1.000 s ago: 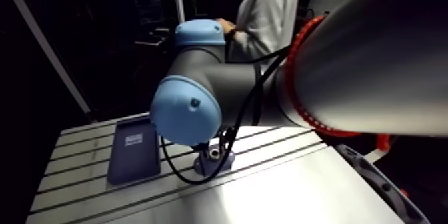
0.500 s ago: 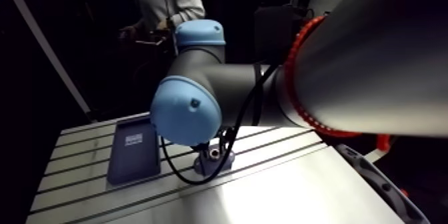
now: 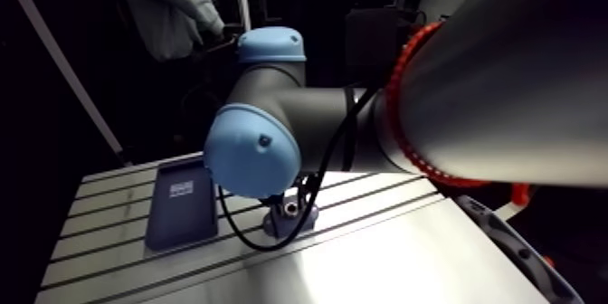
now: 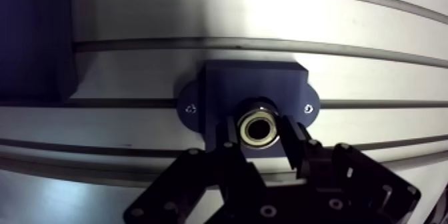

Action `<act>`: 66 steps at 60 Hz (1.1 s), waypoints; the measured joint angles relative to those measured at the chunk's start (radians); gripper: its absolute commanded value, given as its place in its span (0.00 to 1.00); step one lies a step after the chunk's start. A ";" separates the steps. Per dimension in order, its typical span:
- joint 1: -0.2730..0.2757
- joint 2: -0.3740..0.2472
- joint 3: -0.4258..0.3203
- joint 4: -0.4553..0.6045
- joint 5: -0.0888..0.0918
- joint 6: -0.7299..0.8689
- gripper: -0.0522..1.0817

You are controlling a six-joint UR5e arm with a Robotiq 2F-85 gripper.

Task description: Pick up the bearing and press it into the housing until flush.

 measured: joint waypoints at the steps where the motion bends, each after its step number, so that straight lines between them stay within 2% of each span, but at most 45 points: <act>1: 0.000 0.000 0.000 0.000 0.000 0.000 0.59; 66: 0.000 0.001 -0.001 -0.001 0.000 0.003 0.59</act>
